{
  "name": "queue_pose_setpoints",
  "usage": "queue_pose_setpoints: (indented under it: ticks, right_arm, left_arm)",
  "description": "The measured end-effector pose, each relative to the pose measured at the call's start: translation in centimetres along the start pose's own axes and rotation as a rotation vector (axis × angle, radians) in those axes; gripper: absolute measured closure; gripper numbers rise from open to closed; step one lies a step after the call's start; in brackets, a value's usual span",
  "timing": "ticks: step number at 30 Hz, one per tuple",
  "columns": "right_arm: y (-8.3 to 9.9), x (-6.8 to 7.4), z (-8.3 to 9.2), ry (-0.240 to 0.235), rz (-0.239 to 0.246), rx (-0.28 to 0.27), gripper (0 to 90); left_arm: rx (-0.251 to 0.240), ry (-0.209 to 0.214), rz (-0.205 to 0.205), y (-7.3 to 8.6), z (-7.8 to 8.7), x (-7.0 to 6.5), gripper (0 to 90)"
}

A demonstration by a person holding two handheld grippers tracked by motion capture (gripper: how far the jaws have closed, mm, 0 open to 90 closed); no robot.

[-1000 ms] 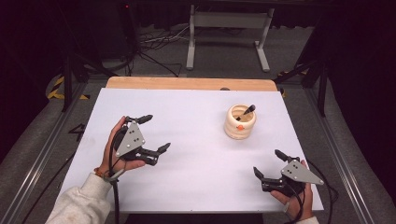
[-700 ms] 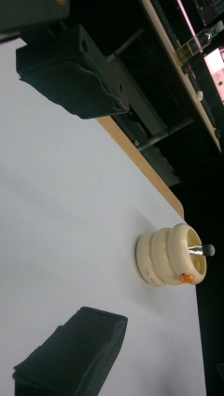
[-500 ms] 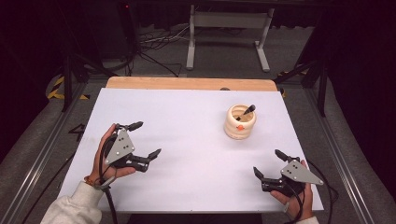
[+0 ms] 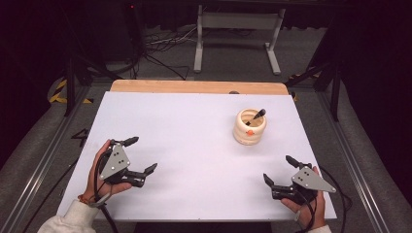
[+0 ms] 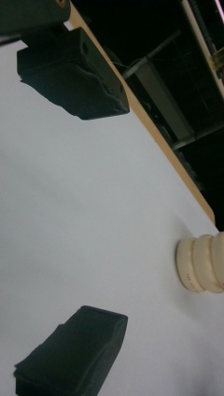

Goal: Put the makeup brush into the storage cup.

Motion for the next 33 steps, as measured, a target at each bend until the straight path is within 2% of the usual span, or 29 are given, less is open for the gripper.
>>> queue_pose_setpoints:
  ticks: [3, 7, 10, 12, 14, 16, 18, 20, 22, 26, 28, 31, 33]
  right_arm:
    - [0.0, 0.0, 0.0, 0.003, 0.003, 0.001, 6.3]
    - [-0.1, 0.1, 0.0, 0.002, 0.009, 0.000, 6.3]
    - [-0.1, 0.2, 0.0, 0.001, 0.015, -0.001, 6.2]
    - [-0.1, 0.2, 0.0, 0.003, 0.020, 0.001, 6.2]
    - [0.0, 0.2, 0.0, 0.004, 0.021, 0.002, 6.2]
    - [0.0, 0.2, 0.0, 0.002, 0.021, 0.003, 6.2]
    - [0.0, 0.1, 0.0, 0.003, 0.020, 0.003, 6.2]
    - [0.0, 0.1, 0.0, 0.003, 0.021, 0.002, 6.2]
    - [0.0, 0.2, 0.0, 0.005, 0.023, -0.002, 6.1]
    - [-0.1, 0.2, 0.0, 0.005, 0.025, -0.006, 6.1]
    - [-0.2, 0.2, 0.0, 0.004, 0.026, -0.009, 6.1]
    - [-0.2, 0.2, -0.1, 0.002, 0.027, -0.011, 6.1]
    - [-0.2, 0.3, -0.1, 0.002, 0.030, -0.008, 6.1]
  left_arm:
    - [0.019, -0.001, 0.007, 0.7, 0.3, 0.0, 3.9]
    - [0.035, -0.017, 0.040, 2.0, 1.1, 0.3, 4.1]
    - [0.050, -0.021, 0.044, 2.6, 1.4, 0.4, 4.1]
    - [0.055, -0.040, 0.061, 3.4, 2.1, 0.6, 4.3]
    - [0.048, -0.045, 0.091, 4.0, 2.6, 0.7, 4.4]
    - [0.049, -0.052, 0.101, 4.3, 2.9, 0.8, 4.5]
    - [0.060, -0.053, 0.128, 5.0, 3.3, 0.8, 4.6]
    - [0.063, -0.063, 0.129, 5.3, 3.6, 0.8, 4.6]
    - [0.060, -0.068, 0.155, 5.6, 4.0, 0.8, 4.6]
    - [0.058, -0.071, 0.174, 6.0, 4.5, 0.7, 4.6]
    - [0.068, -0.078, 0.174, 6.2, 4.8, 0.7, 4.5]
    - [0.059, -0.086, 0.221, 6.6, 5.4, 1.0, 4.7]
    - [0.056, -0.096, 0.238, 6.8, 5.8, 1.2, 4.9]
Point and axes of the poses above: each handheld gripper's, and its own axes: z roughly backward along the jaws, y roughly out of its underside, x roughly to its left, the point moved 4 cm from there along -z, roughly forward along the jaws, and after that the axes turned 9 degrees about -x, right-handed, at the moved point
